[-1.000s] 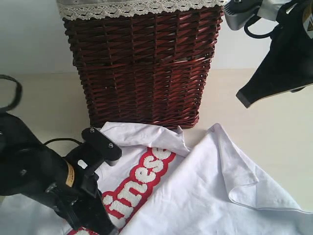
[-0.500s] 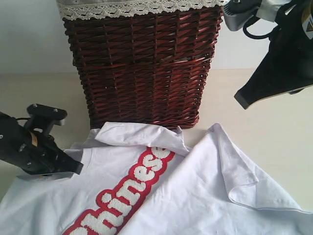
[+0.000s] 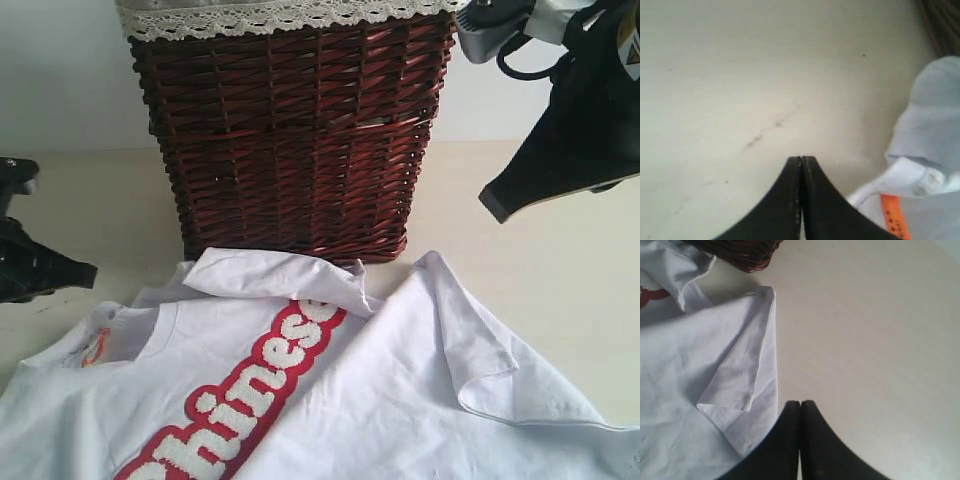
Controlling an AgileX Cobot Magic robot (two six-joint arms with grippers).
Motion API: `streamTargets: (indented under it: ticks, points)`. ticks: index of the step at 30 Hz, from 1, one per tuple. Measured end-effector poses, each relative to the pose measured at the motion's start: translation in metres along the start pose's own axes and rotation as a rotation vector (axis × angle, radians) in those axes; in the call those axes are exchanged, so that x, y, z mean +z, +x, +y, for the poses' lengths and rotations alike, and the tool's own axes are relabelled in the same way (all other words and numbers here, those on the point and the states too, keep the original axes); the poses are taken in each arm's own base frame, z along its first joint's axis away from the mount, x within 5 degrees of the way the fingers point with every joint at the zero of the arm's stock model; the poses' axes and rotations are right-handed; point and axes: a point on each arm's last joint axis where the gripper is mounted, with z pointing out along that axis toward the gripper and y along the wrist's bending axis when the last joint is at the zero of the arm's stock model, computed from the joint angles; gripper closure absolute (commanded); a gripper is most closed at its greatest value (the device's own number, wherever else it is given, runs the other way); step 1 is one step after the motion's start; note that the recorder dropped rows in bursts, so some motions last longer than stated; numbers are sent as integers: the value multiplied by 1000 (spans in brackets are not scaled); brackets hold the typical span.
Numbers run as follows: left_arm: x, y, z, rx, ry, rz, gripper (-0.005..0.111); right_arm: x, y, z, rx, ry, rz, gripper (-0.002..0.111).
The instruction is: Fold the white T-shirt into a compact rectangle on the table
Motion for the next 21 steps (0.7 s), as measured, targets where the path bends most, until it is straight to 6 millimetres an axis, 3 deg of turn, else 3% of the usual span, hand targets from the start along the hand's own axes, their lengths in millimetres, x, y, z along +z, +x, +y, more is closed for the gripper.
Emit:
streamTargets:
  ticks: [2,5,6,8,12,15,21]
  points:
    - [0,4,5,-27,-11,18,107,0,0,0,0,0,0,108]
    - [-2,15,-43,145,76,38,107,0,0,0,0,0,0,108]
    - [-4,17,-70,247,131,9,107,0,0,0,0,0,0,108]
    - [4,18,-80,259,156,-7,107,0,0,0,0,0,0,108]
    - [39,32,-65,215,109,127,107,0,0,0,0,0,0,108]
    - [55,28,-57,187,107,93,107,0,0,0,0,0,0,108]
    - [67,21,0,18,22,67,107,0,0,0,0,0,2,108]
